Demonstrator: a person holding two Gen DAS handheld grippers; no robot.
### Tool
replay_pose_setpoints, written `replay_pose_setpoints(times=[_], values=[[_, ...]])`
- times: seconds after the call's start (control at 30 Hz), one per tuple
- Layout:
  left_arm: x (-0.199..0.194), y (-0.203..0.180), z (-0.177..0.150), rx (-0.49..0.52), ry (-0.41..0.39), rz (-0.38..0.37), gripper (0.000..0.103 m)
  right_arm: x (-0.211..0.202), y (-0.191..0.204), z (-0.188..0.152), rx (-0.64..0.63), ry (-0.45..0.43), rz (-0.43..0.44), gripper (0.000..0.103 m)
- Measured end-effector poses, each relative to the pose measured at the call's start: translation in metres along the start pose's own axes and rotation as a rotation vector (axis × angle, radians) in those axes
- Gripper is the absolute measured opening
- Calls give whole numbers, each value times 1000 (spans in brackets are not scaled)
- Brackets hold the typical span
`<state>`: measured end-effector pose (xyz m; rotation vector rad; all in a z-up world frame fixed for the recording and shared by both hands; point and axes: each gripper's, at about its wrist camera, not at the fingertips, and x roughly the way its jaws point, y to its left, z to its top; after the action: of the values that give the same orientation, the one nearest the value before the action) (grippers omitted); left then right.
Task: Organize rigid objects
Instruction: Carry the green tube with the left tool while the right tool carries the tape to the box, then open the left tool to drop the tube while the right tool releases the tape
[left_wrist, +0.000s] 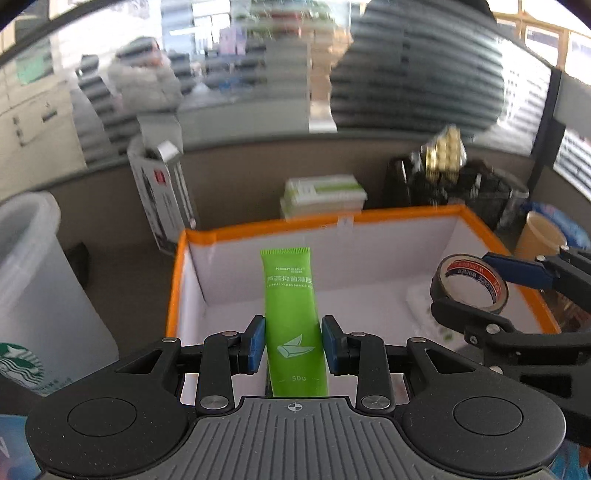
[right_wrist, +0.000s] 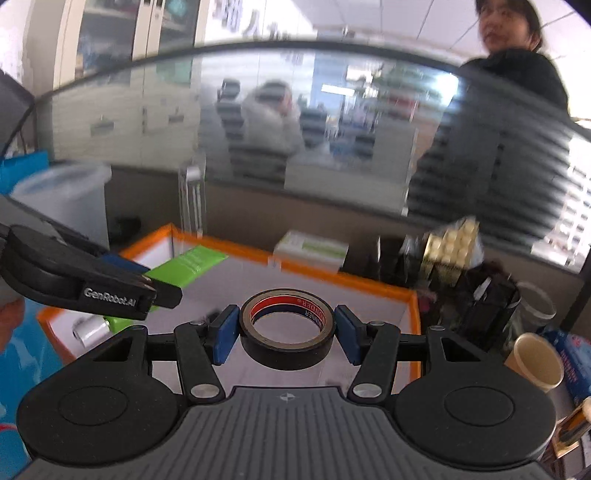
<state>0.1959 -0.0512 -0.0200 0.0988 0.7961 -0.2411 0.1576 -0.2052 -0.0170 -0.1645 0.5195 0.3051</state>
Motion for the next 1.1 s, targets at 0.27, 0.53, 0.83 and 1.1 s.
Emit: replay_pose_setpoints(times=[0.27,0.53,0.83,1.1], values=[[22,2,-7,-8,101,-42,30,26,-8,-14,50,101,33,53],[34,1,-10,8,147,-31,25,39,-6,-19,41,163,39,54],[35,1,-12,3,138,-34,25,41,4,-17,8,160,38,54],[21,1,-10,22,89,-15,27,40,10,-17,-5,154,25,57]])
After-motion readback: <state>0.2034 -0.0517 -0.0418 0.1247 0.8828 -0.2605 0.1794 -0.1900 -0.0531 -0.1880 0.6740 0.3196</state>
